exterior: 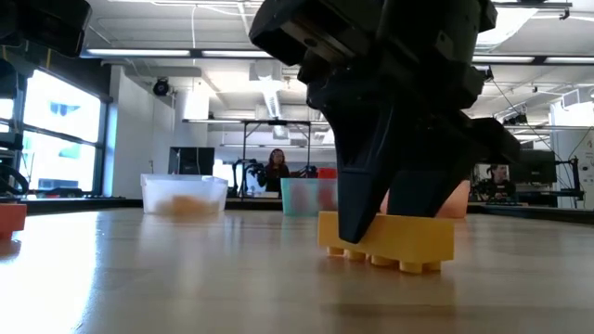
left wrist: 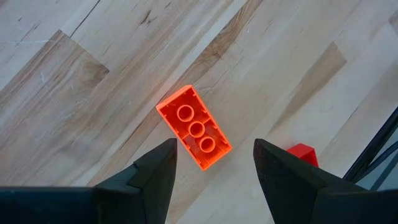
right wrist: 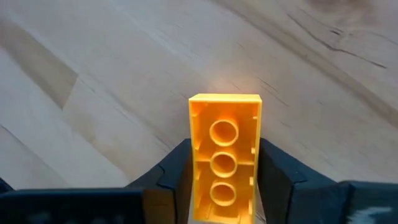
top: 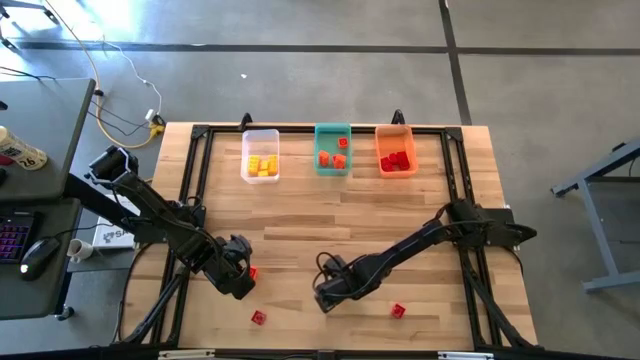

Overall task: Sort & place blocks by color
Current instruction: Put the yellow game piece into the transparent bin

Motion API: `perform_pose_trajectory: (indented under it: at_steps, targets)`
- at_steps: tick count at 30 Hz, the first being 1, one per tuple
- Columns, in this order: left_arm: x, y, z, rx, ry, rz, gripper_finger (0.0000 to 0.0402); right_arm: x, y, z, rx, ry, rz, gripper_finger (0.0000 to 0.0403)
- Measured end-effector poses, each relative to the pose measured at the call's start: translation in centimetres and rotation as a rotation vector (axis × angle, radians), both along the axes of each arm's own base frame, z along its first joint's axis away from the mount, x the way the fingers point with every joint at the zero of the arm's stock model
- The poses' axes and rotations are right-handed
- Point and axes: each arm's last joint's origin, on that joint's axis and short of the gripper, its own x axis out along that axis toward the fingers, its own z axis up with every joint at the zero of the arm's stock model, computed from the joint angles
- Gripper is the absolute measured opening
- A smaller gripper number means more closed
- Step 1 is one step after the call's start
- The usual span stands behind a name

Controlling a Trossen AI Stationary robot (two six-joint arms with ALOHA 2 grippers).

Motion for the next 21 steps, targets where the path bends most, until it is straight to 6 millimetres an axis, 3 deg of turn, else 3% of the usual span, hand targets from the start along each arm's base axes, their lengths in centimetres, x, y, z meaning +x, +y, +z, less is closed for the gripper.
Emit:
perform_pose_trajectory:
  at_steps: [8,21]
  targets:
    - [0.0,0.0,0.0,0.001,0.000,-0.001,0.0200,1.5,0.6,2.8,-0.072,-0.043,0.101,0.0114]
    - [0.7,0.0,0.3,0.107,-0.124,-0.047,0.0200,4.3,-0.9,10.9,-0.185,-0.197,0.252,0.0112]
